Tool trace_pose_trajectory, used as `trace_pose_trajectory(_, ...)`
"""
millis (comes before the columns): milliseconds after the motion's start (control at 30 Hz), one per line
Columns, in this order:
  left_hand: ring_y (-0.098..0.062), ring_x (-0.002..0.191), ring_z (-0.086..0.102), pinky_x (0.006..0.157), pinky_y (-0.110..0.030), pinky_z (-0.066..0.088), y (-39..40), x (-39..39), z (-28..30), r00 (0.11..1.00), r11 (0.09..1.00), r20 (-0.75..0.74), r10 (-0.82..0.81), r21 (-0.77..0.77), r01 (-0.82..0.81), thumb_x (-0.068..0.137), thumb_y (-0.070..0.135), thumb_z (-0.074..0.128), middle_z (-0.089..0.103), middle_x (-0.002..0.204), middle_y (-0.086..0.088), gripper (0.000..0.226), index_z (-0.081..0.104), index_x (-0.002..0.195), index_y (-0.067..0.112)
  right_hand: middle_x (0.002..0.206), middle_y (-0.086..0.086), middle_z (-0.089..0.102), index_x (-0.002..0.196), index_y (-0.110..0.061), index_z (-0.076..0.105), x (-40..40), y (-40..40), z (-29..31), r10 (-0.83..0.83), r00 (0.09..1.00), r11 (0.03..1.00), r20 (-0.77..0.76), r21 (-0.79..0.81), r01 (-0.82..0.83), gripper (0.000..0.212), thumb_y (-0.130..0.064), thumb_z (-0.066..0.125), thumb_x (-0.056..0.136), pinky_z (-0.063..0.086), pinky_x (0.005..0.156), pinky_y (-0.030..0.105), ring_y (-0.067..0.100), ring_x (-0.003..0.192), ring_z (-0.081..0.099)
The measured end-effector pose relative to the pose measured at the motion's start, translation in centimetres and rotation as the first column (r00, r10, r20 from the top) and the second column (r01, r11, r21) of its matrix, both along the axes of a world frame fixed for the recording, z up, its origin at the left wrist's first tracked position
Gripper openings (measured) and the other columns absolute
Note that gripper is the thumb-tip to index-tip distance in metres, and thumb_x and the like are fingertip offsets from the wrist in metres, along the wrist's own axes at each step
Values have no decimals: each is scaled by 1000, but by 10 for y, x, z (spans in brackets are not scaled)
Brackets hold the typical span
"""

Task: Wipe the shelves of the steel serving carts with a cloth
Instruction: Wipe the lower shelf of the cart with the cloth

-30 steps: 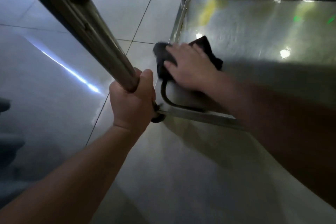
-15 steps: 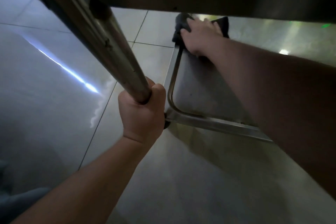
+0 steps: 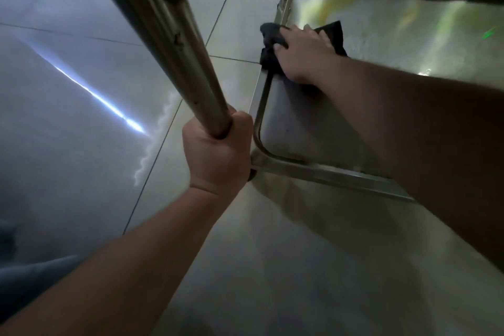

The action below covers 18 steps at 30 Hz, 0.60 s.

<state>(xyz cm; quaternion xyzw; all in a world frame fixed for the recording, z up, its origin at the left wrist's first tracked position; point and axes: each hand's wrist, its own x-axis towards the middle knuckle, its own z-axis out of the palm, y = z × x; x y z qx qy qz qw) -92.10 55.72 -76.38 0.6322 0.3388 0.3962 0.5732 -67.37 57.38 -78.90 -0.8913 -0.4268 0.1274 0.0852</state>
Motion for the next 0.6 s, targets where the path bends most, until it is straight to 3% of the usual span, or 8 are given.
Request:
trace_pose_trajectory(133,-28,54,45,53,-44,43,0,-1,-1,999,999,-12,33,11,-33,74,23,62,43,55,-15,23,50,55,21,166,10,32,158,-13,33,-54,-39,-3,127,992,990,22,52,-128,58,-43,31,108,17,125,49,30,152,27)
trace_pose_trajectory(200,-26,53,47,53,-39,43,0,-3,0,1000,1000,-14,28,11,-28,75,22,62,46,54,-11,22,51,57,18,170,5,25,163,-16,28,-92,-77,-1,232,972,971,-35,64,-229,61,-44,36,109,9,127,43,25,157,19)
trace_pose_trajectory(300,-27,55,49,60,-37,47,1,-3,1,999,1000,-48,23,-9,-24,77,19,64,49,56,-5,22,53,58,21,169,-2,30,161,-22,35,-132,-129,4,382,921,923,-79,86,-375,59,-45,42,107,4,127,36,18,157,19)
trace_pose_trajectory(467,-25,55,50,55,-35,48,-3,-6,7,997,1000,-75,4,-17,-5,82,14,62,48,59,-12,23,53,61,15,165,-12,36,157,-32,42,-96,-186,15,524,843,851,-118,27,-525,60,-54,36,102,3,126,29,10,156,21)
trace_pose_trajectory(533,-24,54,50,52,-34,46,-4,-5,10,997,1000,-79,22,2,-22,82,12,60,49,58,-13,21,53,62,11,166,-8,35,158,-28,41,-80,-172,10,490,869,872,-67,23,-489,59,-50,34,103,9,126,34,14,156,24)
trace_pose_trajectory(600,-23,52,50,50,-31,44,-5,-3,11,996,999,-74,40,-7,-40,81,10,59,50,55,-11,19,52,63,7,168,-4,32,160,-24,37,-79,-133,6,325,945,945,-31,40,-324,56,-44,33,108,9,127,39,17,157,21)
